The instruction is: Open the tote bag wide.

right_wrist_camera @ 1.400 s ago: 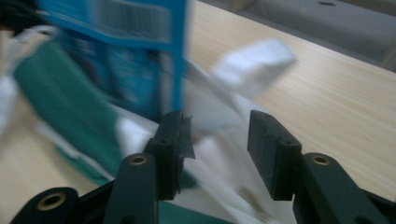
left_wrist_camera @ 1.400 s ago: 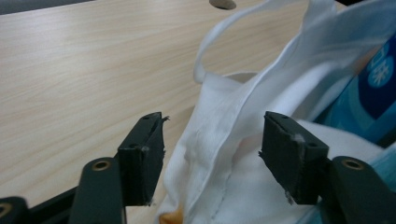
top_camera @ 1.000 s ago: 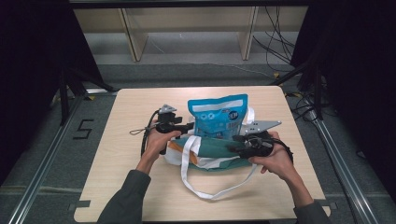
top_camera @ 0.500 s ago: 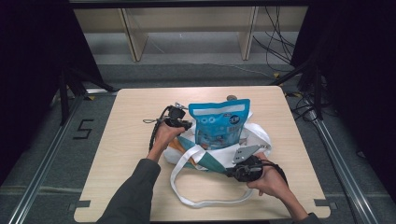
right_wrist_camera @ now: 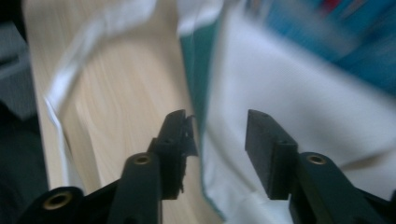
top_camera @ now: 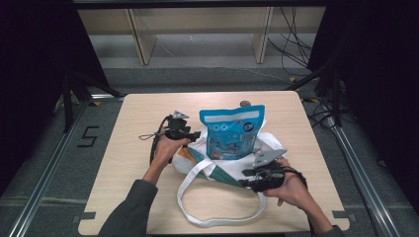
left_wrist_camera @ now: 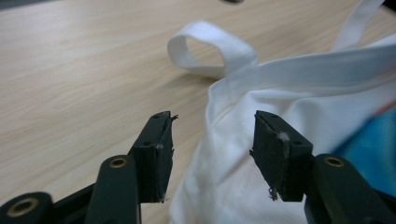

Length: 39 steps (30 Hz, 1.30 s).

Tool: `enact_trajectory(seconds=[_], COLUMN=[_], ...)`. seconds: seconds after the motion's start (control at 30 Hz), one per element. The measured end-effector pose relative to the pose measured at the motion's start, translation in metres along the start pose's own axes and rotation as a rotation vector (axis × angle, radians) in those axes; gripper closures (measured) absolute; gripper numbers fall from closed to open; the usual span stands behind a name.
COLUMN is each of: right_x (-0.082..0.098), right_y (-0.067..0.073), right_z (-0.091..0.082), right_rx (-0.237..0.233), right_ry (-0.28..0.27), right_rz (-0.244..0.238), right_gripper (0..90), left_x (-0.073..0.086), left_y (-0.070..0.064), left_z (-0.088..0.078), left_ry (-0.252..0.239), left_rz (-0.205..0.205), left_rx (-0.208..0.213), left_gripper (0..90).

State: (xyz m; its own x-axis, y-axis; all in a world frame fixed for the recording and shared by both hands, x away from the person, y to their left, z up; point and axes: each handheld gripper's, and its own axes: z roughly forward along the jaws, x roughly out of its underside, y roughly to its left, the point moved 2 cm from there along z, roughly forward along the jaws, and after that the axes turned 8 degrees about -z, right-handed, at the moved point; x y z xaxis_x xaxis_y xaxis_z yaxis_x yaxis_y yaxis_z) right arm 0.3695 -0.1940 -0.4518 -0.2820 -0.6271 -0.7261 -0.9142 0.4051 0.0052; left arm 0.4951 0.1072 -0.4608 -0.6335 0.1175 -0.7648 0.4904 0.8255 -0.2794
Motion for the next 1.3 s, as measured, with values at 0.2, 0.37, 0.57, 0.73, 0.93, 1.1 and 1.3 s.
enact_trajectory(seconds=[0.2, 0.37, 0.57, 0.73, 0.93, 1.1, 1.3], right_x=[-0.009, 0.000, 0.000, -0.002, 0.026, 0.045, 0.042], right_y=[-0.035, -0.068, -0.090, -0.113, -0.149, -0.156, -0.159], right_z=[-0.050, -0.048, -0.024, -0.024, 0.014, 0.039, 0.024], right_rx=[0.281, 0.388, 0.361, 0.469, 0.504, 0.463, 0.478], right_ry=[-0.101, -0.088, -0.054, -0.078, 0.010, 0.088, -0.008], right_rz=[-0.004, 0.047, 0.009, 0.022, 0.173, 0.226, 0.285], right_gripper=[55.3, 54.8, 70.4, 88.0, 89.0, 88.9, 71.0], left_x=[0.023, 0.035, 0.059, 0.078, 0.089, 0.090, 0.088], left_y=[-0.028, -0.051, -0.064, -0.072, -0.065, -0.064, -0.064], left_z=[-0.029, -0.031, -0.017, -0.015, -0.008, -0.007, -0.012], left_ry=[-0.026, 0.000, 0.030, 0.102, 0.125, 0.133, 0.101], left_rz=[0.045, 0.076, 0.161, 0.328, 0.285, 0.306, 0.258], left_rx=[0.086, 0.155, 0.177, 0.136, 0.138, 0.120, 0.147], left_gripper=[43.0, 37.8, 45.2, 70.2, 71.6, 72.0, 69.4])
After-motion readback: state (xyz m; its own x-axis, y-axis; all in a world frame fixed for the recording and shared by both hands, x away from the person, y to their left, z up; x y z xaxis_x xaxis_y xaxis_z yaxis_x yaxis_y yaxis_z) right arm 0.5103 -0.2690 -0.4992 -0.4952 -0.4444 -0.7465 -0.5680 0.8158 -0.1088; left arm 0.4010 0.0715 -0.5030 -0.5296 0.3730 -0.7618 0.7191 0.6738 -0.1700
